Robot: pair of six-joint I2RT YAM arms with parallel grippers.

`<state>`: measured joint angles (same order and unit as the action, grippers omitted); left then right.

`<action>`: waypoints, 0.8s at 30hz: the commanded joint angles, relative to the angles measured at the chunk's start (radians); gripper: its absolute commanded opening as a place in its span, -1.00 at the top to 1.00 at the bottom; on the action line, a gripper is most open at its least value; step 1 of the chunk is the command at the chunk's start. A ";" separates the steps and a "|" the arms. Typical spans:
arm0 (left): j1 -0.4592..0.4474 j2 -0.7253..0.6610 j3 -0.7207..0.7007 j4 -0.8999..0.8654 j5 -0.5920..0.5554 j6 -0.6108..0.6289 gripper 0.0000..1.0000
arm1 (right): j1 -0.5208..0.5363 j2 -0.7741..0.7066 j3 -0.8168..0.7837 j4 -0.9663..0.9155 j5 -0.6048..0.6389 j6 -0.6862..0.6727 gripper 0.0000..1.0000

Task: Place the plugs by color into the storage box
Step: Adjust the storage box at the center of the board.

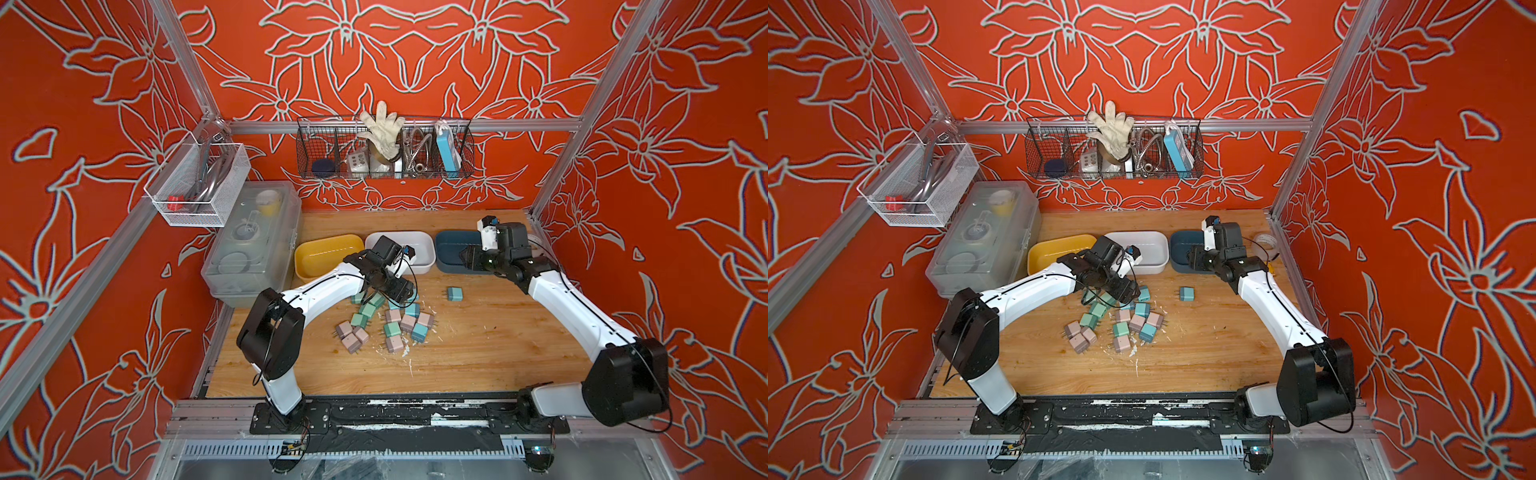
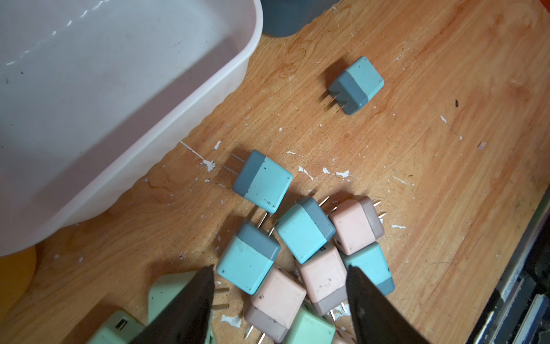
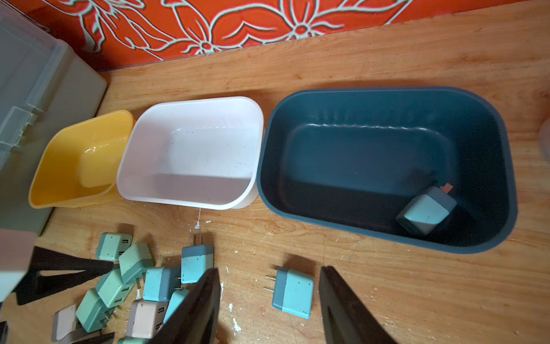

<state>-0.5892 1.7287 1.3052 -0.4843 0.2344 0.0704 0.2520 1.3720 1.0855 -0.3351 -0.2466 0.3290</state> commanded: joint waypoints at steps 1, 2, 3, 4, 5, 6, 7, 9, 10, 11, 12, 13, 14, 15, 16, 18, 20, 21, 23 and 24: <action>0.001 0.005 0.011 -0.013 0.016 0.005 -0.42 | 0.003 -0.008 -0.022 -0.031 -0.027 0.015 -0.16; 0.001 0.001 0.007 -0.006 0.014 0.006 -0.42 | 0.002 -0.010 -0.025 -0.035 -0.020 0.012 -0.16; 0.002 -0.003 0.003 0.000 0.016 0.006 -0.42 | 0.003 -0.009 -0.026 -0.042 -0.015 0.009 -0.16; 0.002 -0.002 0.002 0.003 0.019 0.005 -0.42 | 0.001 -0.006 -0.024 -0.050 -0.016 0.007 -0.16; 0.002 0.000 0.002 0.003 0.022 0.004 -0.42 | 0.003 -0.004 -0.023 -0.055 -0.018 0.008 -0.16; 0.003 0.005 0.002 0.003 0.025 0.001 -0.42 | 0.003 -0.001 -0.024 -0.059 -0.022 0.010 -0.16; 0.003 0.009 0.003 0.001 0.029 -0.001 -0.41 | 0.002 0.003 -0.025 -0.060 -0.026 0.011 -0.16; 0.003 0.021 0.009 -0.006 0.036 -0.003 -0.41 | 0.003 0.009 -0.032 -0.061 -0.029 0.013 -0.16; 0.003 0.023 0.012 -0.010 0.037 -0.003 -0.41 | 0.001 0.011 -0.035 -0.062 -0.025 0.012 -0.16; 0.003 0.025 0.015 -0.013 0.036 -0.002 -0.41 | 0.002 0.015 -0.038 -0.068 -0.017 0.010 -0.16; 0.003 0.024 0.018 -0.014 0.033 0.000 -0.40 | 0.003 0.018 -0.040 -0.071 -0.010 0.007 -0.17; 0.003 0.022 0.021 -0.016 0.028 0.004 -0.41 | 0.002 0.023 -0.041 -0.074 0.002 0.003 -0.18; 0.003 0.019 0.024 -0.016 0.024 0.008 -0.41 | 0.002 0.030 -0.039 -0.080 0.015 -0.002 -0.18; 0.005 0.016 0.028 -0.020 0.021 0.011 -0.41 | 0.003 0.039 -0.035 -0.081 0.030 -0.006 -0.19; 0.006 0.015 0.036 -0.024 0.020 0.014 -0.41 | 0.002 0.054 -0.026 -0.086 0.045 -0.015 -0.19; 0.008 0.026 0.061 -0.036 0.018 0.015 -0.41 | 0.002 0.096 0.002 -0.087 0.076 -0.020 -0.16; 0.011 0.048 0.095 -0.056 0.023 0.006 -0.41 | 0.000 0.155 0.041 -0.073 0.089 -0.010 -0.15; 0.012 0.059 0.109 -0.064 0.025 0.001 -0.40 | 0.000 0.182 0.055 -0.057 0.094 -0.002 -0.15; 0.015 0.081 0.128 -0.075 0.034 -0.006 -0.40 | 0.000 0.260 0.090 -0.027 0.098 0.008 -0.15; 0.018 0.089 0.131 -0.076 0.042 -0.007 -0.40 | 0.000 0.294 0.114 -0.024 0.101 0.010 -0.15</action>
<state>-0.5823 1.7821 1.4139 -0.5186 0.2531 0.0685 0.2520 1.5955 1.1389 -0.3847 -0.1860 0.3275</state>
